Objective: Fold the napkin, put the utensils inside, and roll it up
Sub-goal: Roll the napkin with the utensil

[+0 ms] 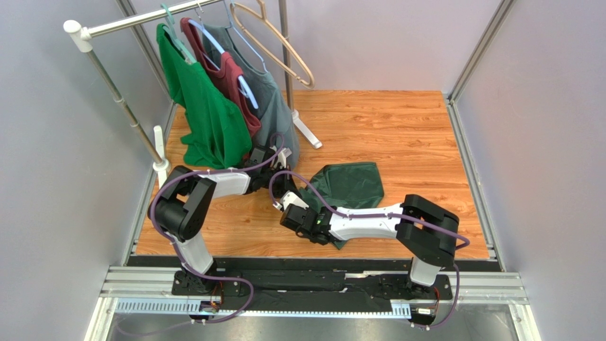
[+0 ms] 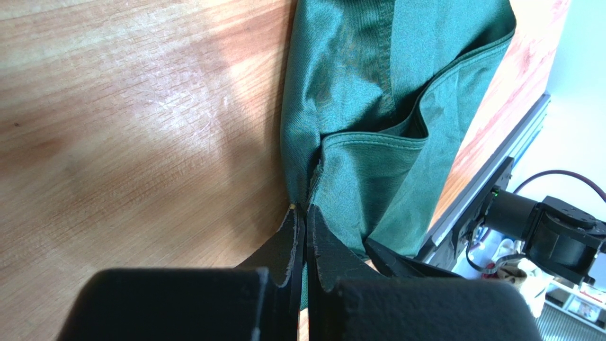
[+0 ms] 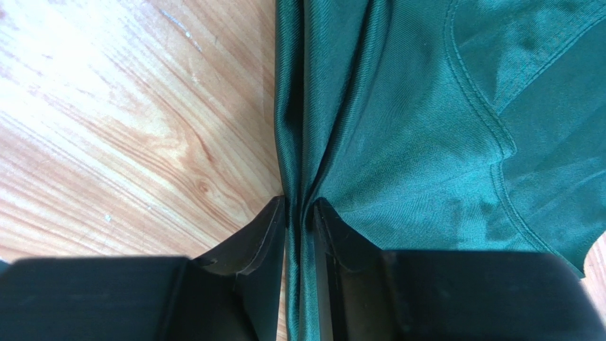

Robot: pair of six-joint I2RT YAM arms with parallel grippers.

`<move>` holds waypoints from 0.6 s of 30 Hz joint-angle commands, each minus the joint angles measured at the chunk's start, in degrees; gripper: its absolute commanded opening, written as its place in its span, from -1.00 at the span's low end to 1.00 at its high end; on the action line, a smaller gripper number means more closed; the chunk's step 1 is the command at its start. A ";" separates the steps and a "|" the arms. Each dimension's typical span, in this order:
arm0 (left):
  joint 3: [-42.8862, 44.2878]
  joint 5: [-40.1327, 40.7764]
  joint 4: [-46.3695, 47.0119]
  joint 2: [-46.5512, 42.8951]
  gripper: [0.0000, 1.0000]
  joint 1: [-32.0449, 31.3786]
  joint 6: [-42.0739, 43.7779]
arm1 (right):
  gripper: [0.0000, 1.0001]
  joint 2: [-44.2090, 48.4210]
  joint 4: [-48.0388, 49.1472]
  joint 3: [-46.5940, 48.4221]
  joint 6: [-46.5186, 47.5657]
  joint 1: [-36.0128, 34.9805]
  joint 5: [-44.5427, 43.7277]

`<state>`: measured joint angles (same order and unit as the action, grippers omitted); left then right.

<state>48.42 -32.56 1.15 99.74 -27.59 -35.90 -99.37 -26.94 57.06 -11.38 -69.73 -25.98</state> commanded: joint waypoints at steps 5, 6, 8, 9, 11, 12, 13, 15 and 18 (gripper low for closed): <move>-0.52 -1.46 2.72 -2.62 -1.00 0.44 -0.40 | -0.91 -2.67 1.36 0.25 -1.37 0.04 0.91; -0.70 -1.37 2.89 -2.89 -1.00 0.52 -0.49 | -1.00 -2.58 1.62 0.16 -1.28 0.21 1.89; -1.66 -1.20 3.77 -4.20 -0.71 0.70 -0.84 | -1.00 -1.62 2.15 -0.45 -1.28 1.09 5.12; -2.10 -0.93 4.21 -4.73 -0.56 0.79 -1.36 | -1.00 -0.92 2.41 -0.80 -1.28 1.44 6.36; -3.68 -0.49 5.26 -6.65 -0.18 1.31 -1.71 | -1.00 1.88 3.29 -2.12 -1.28 3.19 10.91; -4.30 0.38 5.53 -7.45 -0.10 1.40 -1.98 | -1.00 2.95 3.82 -2.65 -1.19 3.90 12.60; -5.52 0.82 5.79 -8.24 0.00 1.58 -2.07 | -1.00 3.83 4.17 -3.61 -1.02 4.69 14.79; -6.93 2.22 6.76 -10.53 0.06 1.75 -1.98 | -1.00 6.11 5.14 -4.49 -0.67 6.97 20.51; -9.92 3.19 9.31 -13.60 0.10 1.75 -0.75 | -1.00 7.44 6.63 -5.73 0.12 9.70 28.68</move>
<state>40.99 -31.24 5.41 90.67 -26.13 -37.41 -94.72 -23.27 53.04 -11.55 -62.61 -10.98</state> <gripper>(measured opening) 0.544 0.010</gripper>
